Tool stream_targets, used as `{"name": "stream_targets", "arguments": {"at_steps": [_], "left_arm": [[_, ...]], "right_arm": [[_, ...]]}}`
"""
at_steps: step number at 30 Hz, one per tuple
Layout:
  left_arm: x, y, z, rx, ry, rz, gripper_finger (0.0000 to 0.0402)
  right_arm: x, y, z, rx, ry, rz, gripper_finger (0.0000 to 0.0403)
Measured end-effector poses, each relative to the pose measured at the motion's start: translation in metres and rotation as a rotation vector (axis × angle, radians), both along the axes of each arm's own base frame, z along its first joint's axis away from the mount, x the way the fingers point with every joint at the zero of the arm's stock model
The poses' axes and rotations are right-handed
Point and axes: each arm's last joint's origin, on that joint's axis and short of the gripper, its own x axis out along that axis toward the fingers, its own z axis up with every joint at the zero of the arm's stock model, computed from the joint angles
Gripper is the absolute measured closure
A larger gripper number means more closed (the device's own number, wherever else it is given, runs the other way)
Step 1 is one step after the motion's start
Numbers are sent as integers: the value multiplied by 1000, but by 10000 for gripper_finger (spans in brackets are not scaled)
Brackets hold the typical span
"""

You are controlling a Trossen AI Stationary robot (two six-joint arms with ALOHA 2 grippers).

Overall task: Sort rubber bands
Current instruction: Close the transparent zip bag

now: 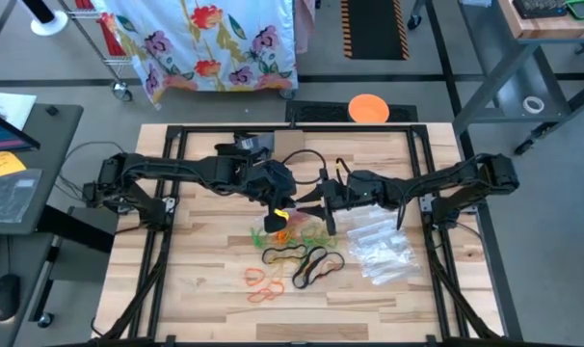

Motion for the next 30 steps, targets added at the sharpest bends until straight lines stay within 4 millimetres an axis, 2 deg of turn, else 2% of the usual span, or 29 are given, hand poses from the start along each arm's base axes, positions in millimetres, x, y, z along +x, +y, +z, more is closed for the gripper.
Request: {"name": "stream_targets", "arguments": {"at_steps": [9, 15, 30], "left_arm": [[0, 0, 1, -2, -7, -2, 401], [0, 0, 1, -3, -7, -3, 401], [-1, 0, 0, -5, 13, 3, 400]], "right_arm": [[0, 0, -1, -1, 1, -3, 332], [0, 0, -2, -33, 12, -11, 394], [0, -1, -3, -85, 19, -48, 402]]}}
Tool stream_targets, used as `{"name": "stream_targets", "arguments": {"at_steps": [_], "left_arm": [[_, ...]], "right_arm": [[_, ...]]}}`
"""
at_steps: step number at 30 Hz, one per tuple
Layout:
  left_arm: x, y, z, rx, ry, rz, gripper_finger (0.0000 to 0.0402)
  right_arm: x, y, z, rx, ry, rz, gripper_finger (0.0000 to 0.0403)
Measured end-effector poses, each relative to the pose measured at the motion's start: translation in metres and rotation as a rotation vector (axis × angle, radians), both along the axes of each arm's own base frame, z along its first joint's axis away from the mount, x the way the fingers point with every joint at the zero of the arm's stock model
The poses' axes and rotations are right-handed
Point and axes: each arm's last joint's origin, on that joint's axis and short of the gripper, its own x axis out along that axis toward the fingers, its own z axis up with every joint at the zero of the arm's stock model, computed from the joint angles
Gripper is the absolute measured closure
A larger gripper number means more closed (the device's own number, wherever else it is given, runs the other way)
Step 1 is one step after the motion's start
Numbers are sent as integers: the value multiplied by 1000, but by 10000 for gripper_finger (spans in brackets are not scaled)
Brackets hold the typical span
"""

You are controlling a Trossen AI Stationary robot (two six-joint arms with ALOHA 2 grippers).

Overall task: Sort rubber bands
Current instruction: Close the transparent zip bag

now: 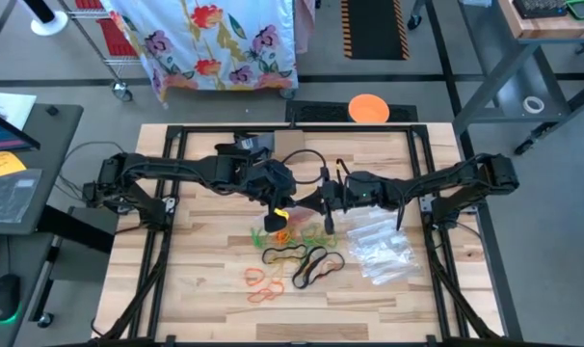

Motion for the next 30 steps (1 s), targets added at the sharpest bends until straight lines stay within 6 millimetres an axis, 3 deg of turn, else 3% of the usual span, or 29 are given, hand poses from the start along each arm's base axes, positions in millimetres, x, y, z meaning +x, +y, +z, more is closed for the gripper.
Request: {"name": "stream_targets", "arguments": {"at_steps": [15, 30], "left_arm": [[-4, 0, -1, -22, 40, 20, 400], [-6, 0, -4, -30, 69, 35, 400]], "right_arm": [[-6, 3, 9, -32, -15, -23, 403], [-27, 1, 30, -49, 11, -95, 403]]}}
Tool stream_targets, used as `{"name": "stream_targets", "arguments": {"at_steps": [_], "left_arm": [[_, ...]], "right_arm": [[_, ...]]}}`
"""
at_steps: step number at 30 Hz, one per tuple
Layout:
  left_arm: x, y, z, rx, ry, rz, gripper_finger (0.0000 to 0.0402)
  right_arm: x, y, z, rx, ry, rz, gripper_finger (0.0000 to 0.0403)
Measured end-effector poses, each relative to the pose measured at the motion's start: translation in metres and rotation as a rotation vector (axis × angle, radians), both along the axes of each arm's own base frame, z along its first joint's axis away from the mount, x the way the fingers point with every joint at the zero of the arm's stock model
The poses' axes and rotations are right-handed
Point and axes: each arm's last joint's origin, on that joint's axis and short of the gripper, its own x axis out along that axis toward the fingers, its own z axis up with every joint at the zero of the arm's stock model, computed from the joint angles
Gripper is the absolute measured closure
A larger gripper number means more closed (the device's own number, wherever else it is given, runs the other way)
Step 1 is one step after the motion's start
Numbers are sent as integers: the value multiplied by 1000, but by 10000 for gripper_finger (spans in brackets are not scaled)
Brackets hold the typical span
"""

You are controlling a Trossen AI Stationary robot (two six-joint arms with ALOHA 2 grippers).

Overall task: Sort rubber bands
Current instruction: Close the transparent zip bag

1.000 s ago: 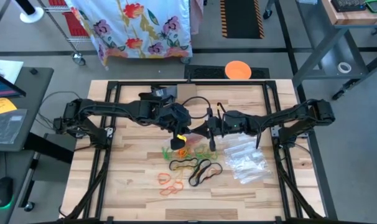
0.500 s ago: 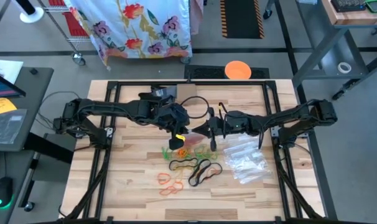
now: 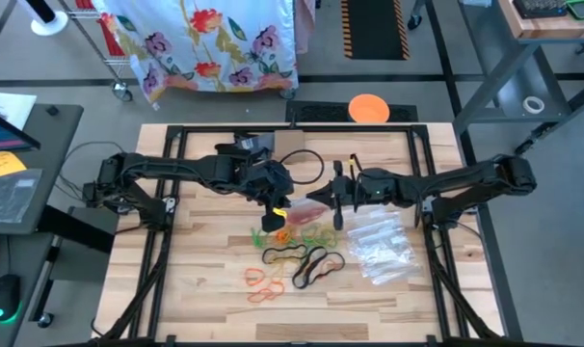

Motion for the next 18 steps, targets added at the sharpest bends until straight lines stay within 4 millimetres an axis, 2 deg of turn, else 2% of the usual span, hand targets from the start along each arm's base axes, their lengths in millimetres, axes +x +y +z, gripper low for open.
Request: {"name": "stream_targets", "arguments": {"at_steps": [18], "left_arm": [[0, 0, -1, -3, 2, 3, 400]], "right_arm": [[-43, -3, 34, -66, 3, -154, 403]]}}
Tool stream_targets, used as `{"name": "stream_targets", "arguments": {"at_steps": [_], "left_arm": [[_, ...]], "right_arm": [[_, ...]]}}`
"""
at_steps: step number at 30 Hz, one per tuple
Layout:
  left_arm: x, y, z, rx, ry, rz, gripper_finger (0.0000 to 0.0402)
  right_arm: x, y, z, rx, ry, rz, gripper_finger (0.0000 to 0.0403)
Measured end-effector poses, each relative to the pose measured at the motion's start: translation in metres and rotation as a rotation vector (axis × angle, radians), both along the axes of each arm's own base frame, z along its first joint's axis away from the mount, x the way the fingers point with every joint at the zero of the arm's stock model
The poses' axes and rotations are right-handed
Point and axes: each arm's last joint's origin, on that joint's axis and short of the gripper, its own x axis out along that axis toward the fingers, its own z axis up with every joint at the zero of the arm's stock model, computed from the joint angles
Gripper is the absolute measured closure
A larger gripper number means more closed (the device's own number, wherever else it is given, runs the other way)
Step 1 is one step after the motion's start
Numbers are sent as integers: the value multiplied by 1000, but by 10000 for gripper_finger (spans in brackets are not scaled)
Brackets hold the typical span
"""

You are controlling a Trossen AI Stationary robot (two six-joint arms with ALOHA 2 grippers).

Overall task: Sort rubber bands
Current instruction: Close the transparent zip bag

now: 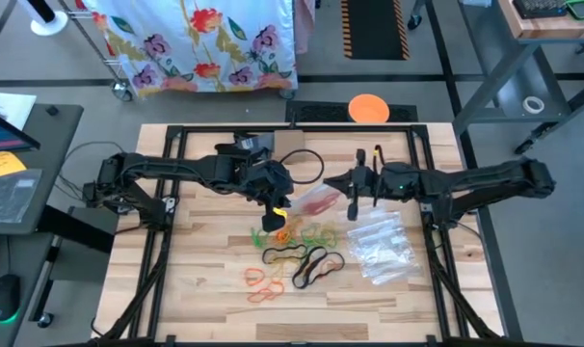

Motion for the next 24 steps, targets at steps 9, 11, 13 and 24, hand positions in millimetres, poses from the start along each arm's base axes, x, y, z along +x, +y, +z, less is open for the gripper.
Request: {"name": "stream_targets", "arguments": {"at_steps": [9, 11, 13, 24], "left_arm": [[0, 0, 0, -4, 2, 2, 400], [0, 0, 0, -4, 1, 2, 400], [0, 0, 0, -3, 2, 3, 400], [0, 0, -2, -6, 15, 5, 400]], "right_arm": [[-8, -1, 3, -9, 12, -39, 403], [-8, -1, 3, -9, 13, -39, 403], [-7, -1, 3, -8, 16, -32, 403], [-4, 2, 8, -86, -23, 35, 342]]}}
